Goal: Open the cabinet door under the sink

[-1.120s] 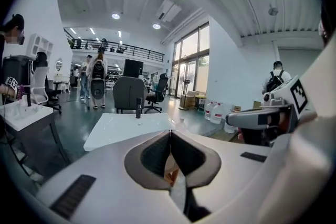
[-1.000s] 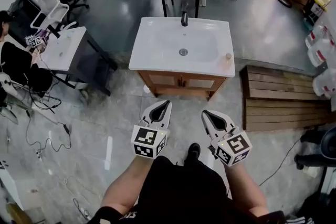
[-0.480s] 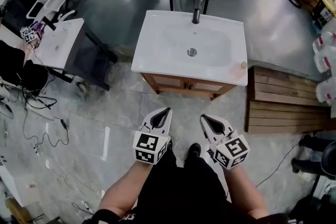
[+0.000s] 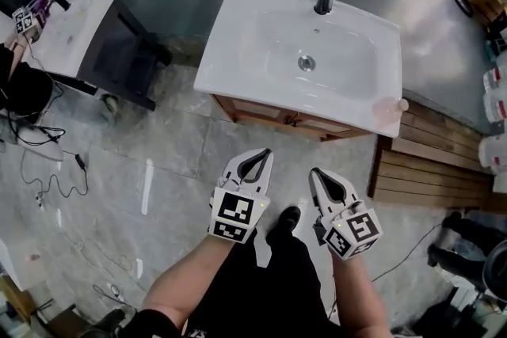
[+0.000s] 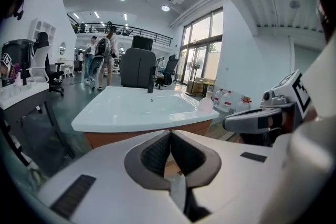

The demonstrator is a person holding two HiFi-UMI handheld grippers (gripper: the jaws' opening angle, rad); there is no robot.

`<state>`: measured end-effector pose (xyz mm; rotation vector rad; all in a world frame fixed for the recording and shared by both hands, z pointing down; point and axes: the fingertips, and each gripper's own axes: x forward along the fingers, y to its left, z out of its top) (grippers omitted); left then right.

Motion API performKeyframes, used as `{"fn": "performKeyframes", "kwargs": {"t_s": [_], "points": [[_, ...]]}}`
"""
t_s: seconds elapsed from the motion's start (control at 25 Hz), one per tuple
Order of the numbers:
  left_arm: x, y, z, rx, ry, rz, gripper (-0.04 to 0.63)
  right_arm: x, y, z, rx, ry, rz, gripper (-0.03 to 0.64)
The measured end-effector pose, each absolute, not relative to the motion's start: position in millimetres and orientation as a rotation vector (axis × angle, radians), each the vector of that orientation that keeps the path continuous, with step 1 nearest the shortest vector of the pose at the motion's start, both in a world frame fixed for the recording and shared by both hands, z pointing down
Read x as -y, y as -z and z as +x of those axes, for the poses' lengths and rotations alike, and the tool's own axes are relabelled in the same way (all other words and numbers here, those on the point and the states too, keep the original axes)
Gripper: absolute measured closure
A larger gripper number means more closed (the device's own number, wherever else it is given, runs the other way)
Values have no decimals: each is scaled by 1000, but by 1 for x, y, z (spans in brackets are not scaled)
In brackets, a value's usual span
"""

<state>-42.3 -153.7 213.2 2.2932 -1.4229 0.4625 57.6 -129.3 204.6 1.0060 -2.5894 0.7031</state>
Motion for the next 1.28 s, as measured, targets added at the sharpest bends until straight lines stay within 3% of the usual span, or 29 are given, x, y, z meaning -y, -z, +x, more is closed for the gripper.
{"fn": "performKeyframes", "kwargs": {"t_s": [0.44,0.92,1.08,1.28], "points": [[198,-347,-6,1451,-415,2287,577,182,-353,114,2603,-676,1083,603],[243,-482,3,1405,-462,2443,575,237,-477,78,2759,-624,1066,603],[254,-515,8,1418,-467,2472,508,242,-490,68,2838,-529,1017,603],[261,-539,13,1439,-410,2462,492,244,-510,74,2857,-448,1030,603]]}}
